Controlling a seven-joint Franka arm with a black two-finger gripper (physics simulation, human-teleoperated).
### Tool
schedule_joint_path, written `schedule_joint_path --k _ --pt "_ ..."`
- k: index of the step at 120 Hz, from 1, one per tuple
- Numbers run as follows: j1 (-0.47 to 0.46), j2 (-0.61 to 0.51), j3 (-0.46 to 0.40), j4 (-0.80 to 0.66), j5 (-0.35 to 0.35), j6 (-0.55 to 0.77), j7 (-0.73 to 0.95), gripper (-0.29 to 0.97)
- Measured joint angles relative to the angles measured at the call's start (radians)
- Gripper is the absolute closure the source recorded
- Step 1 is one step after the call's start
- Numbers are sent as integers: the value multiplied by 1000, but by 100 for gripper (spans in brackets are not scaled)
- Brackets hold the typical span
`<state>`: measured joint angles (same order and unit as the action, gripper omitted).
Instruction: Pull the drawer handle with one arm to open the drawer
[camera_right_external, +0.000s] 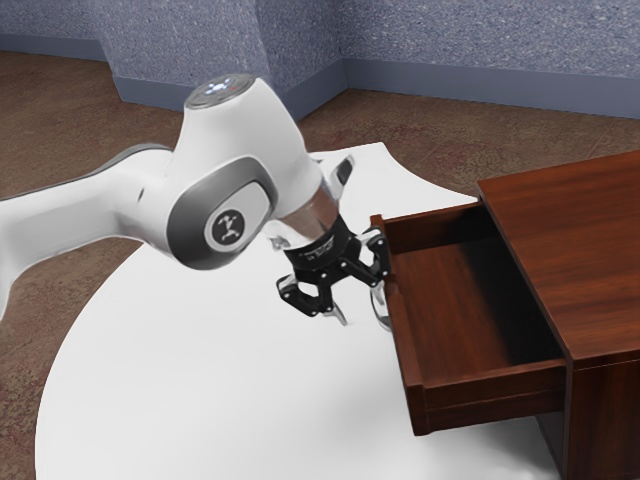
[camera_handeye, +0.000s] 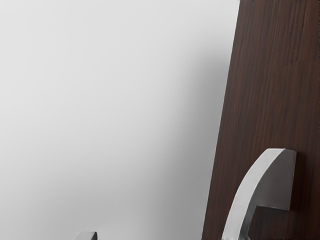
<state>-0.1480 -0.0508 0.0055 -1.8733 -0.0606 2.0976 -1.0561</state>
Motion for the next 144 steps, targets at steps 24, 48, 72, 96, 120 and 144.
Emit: schedule_joint_path --k 24,48,72,96,120,144 --pt "3 -23 -4 -28 -1 11 -2 40" --pt "-15 -51 -5 -54 -2 16 -2 40" --pt "-28 -73 -1 -85 7 21 -4 40" --pt "-27 -93 2 -112 9 25 -4 40" --pt "-20 -113 2 -131 9 34 -3 40" --pt "-16 -130 2 -149 10 37 -2 40"
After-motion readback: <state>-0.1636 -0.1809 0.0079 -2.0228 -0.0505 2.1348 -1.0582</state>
